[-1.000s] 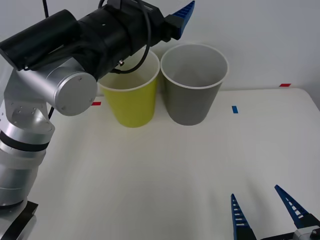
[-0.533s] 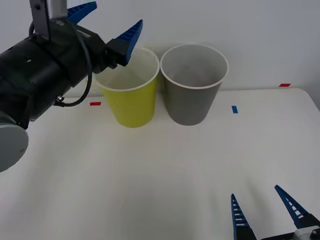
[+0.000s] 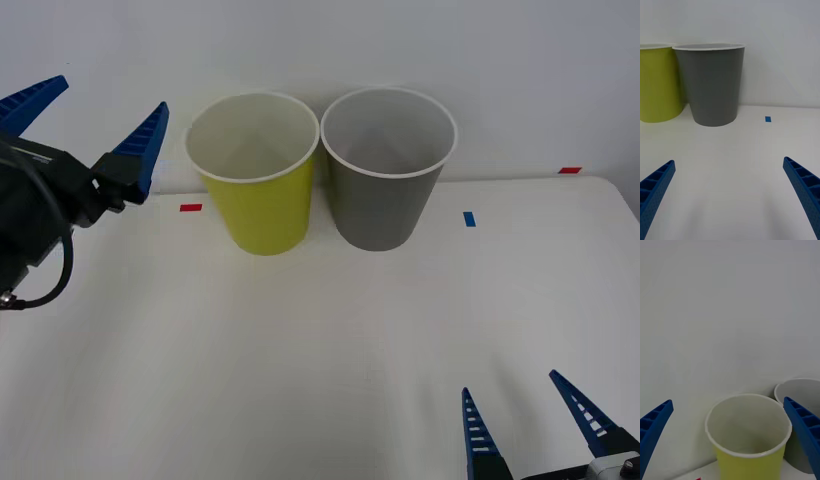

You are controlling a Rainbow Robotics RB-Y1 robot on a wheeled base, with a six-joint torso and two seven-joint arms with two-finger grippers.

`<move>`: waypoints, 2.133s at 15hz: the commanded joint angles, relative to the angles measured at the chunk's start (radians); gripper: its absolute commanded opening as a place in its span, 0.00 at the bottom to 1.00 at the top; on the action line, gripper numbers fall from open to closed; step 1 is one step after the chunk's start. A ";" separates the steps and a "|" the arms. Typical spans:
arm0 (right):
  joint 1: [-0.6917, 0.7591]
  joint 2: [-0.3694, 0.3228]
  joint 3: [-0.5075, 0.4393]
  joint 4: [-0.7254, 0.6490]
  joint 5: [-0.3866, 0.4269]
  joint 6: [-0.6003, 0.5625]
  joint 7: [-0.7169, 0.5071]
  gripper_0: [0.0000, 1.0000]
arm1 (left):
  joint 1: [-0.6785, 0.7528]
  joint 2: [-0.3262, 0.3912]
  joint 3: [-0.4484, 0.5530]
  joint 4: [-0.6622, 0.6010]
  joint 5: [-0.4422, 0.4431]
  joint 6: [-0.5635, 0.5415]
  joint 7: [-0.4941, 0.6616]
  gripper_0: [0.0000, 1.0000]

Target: Put cans in the gray bin and PET bottles in the light green bin.

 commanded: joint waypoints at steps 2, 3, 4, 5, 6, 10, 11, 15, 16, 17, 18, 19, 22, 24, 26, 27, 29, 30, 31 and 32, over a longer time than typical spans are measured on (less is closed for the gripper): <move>0.000 0.000 0.000 0.000 0.000 0.000 0.000 1.00 | 0.204 -0.014 0.011 -0.005 0.002 -0.152 -0.003 1.00; 0.000 0.000 0.000 0.000 0.000 0.000 0.000 1.00 | 0.243 -0.017 0.013 -0.005 -0.003 -0.173 -0.003 1.00; 0.000 0.000 0.000 0.000 0.000 0.000 0.000 1.00 | 0.280 -0.018 0.013 -0.005 -0.003 -0.198 -0.003 1.00; 0.000 0.000 0.000 0.000 0.000 0.000 0.000 1.00 | 0.329 -0.023 0.014 -0.005 -0.003 -0.230 -0.003 1.00; 0.000 0.000 0.000 0.000 0.000 0.000 0.000 1.00 | 0.365 -0.024 0.013 -0.005 -0.001 -0.258 -0.003 1.00; 0.000 0.000 0.000 0.000 0.000 0.000 0.000 1.00 | 0.480 -0.024 -0.084 0.086 -0.014 -0.512 -0.015 1.00; 0.000 0.000 0.000 0.000 0.000 0.000 0.000 1.00 | 0.507 -0.024 -0.122 0.121 -0.020 -0.595 -0.021 1.00; 0.000 0.000 0.000 0.000 0.000 0.000 0.000 1.00 | 0.617 0.006 -0.216 0.177 -0.054 -0.762 -0.052 1.00; 0.000 0.000 0.000 0.000 0.000 0.000 0.000 1.00 | 0.642 0.026 -0.228 0.195 -0.066 -0.798 -0.061 1.00; 0.000 0.000 0.000 0.000 0.000 0.000 0.000 1.00 | 0.657 0.042 -0.240 0.217 -0.106 -0.830 -0.064 1.00; 0.000 0.000 0.000 0.000 0.000 0.000 0.000 1.00 | 0.671 0.054 -0.263 0.241 -0.146 -0.870 -0.064 1.00; 0.000 0.000 0.000 0.000 0.000 0.000 0.000 1.00 | 0.686 0.055 -0.277 0.261 -0.176 -0.900 -0.063 1.00; 0.000 0.000 0.000 0.000 0.000 0.000 0.000 1.00 | 0.777 0.058 -0.320 0.299 -0.233 -0.965 -0.057 1.00; 0.000 0.000 0.000 0.000 0.000 0.000 0.000 1.00 | 0.830 0.057 -0.326 0.302 -0.233 -0.969 -0.054 1.00; 0.000 0.000 0.000 0.000 0.000 0.000 0.000 1.00 | 0.882 0.058 -0.346 0.318 -0.239 -1.022 -0.052 1.00; 0.000 0.000 0.000 0.000 0.000 0.000 0.000 1.00 | 0.888 0.058 -0.357 0.345 -0.250 -1.065 -0.052 1.00; 0.000 0.000 0.000 0.000 0.000 0.000 0.000 1.00 | 0.901 0.055 -0.388 0.431 -0.314 -1.181 -0.038 1.00; 0.000 0.000 0.000 0.000 0.000 0.000 0.000 1.00 | 0.918 0.052 -0.389 0.439 -0.321 -1.189 -0.032 1.00; 0.000 0.000 0.000 0.000 0.000 0.000 0.000 1.00 | 0.938 0.049 -0.389 0.440 -0.324 -1.187 -0.026 1.00; 0.000 0.000 0.000 0.000 0.000 0.000 0.000 1.00 | 0.959 0.049 -0.389 0.440 -0.325 -1.187 -0.020 1.00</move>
